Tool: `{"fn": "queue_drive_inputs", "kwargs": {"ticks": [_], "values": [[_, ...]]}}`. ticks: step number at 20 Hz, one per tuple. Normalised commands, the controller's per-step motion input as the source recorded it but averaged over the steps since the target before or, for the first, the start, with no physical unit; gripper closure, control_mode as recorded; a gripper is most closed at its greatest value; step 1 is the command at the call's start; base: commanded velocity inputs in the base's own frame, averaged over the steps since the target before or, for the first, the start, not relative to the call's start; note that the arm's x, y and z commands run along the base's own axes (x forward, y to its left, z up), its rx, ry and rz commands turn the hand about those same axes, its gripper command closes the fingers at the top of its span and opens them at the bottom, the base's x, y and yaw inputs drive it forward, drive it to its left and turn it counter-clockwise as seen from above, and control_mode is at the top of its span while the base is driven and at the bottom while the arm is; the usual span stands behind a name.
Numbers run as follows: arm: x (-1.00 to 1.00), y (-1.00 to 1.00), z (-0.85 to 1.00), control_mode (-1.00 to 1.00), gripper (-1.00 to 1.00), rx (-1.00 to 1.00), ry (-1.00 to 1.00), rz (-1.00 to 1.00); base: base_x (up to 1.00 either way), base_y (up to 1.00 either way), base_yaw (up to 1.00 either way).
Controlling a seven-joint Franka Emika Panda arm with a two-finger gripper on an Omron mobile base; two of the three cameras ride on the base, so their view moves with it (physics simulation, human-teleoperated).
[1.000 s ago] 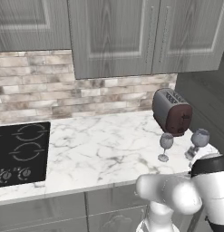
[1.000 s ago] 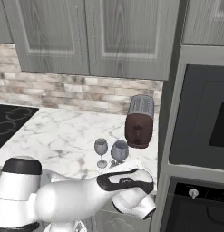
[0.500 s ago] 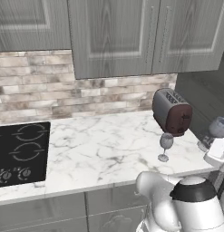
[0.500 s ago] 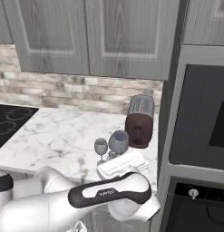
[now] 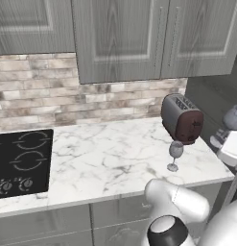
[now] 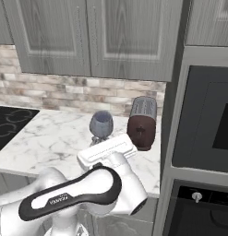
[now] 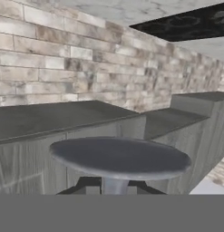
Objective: Retrieve the wine glasses from the counter and place one next to each plate.
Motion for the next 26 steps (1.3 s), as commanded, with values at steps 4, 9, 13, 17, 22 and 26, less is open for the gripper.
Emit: {"fn": "queue_drive_inputs", "kwargs": {"ticks": [4, 9, 13, 17, 22, 26], "values": [[0.00, 0.88, 0.37, -1.00, 1.00, -0.03, 0.03, 0.00, 0.00, 0.00, 0.00], [-0.13, 0.86, 0.20, -1.00, 1.00, -0.04, -0.02, 0.00, 0.00, 0.00, 0.00], [-0.46, 0.43, 0.25, 1.00, 1.00, -0.04, -0.14, 0.00, -0.20, 0.14, 0.00], [0.00, 0.00, 0.00, 1.00, 1.00, 0.00, 0.00, 0.00, -0.98, 0.72, 0.10], [0.00, 0.00, 0.00, 1.00, 1.00, 0.00, 0.00, 0.00, -1.00, 0.83, 0.11], [0.00, 0.00, 0.00, 1.00, 1.00, 0.00, 0.00, 0.00, -0.82, 0.86, 0.30]]}}
